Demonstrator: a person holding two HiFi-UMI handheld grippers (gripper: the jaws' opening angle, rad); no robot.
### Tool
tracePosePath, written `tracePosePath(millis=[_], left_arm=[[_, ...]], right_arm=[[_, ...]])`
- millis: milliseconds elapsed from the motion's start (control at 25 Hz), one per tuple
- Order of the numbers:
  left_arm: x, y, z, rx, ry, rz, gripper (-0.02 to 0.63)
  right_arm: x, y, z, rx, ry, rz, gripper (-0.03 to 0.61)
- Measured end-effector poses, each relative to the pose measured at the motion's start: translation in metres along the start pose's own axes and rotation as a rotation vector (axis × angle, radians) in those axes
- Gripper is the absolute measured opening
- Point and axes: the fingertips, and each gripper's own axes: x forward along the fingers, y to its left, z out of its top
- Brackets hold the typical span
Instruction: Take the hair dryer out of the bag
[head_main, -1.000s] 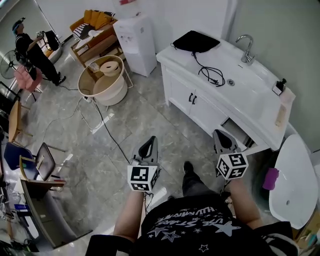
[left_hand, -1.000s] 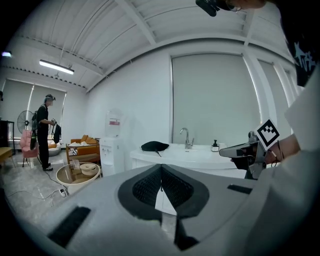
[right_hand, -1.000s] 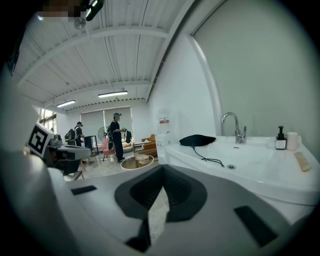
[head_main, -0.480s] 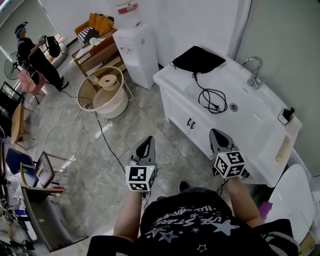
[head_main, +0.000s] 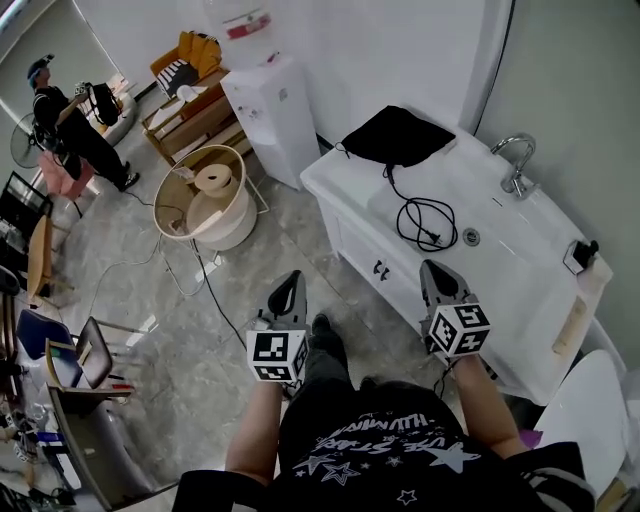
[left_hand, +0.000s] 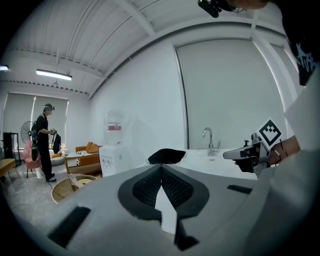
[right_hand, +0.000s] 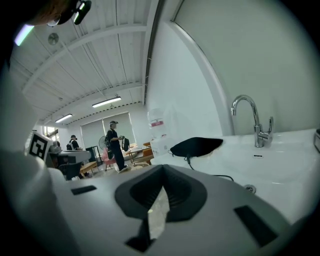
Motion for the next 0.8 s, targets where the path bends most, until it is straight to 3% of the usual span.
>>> tracePosePath(millis=[320, 800], left_arm=[[0.081, 0.016, 0.003, -0.008, -0.007, -0.082, 0.011], [0.257, 0.046, 0.014, 0.051, 0.044, -0.329, 0.011]], right_arm=[[0.034, -0.038, 0.003, 0.013, 0.010, -0.100, 0.006], [0.132, -0.093, 0.029, 0.059, 0.031, -0.299, 0.006]])
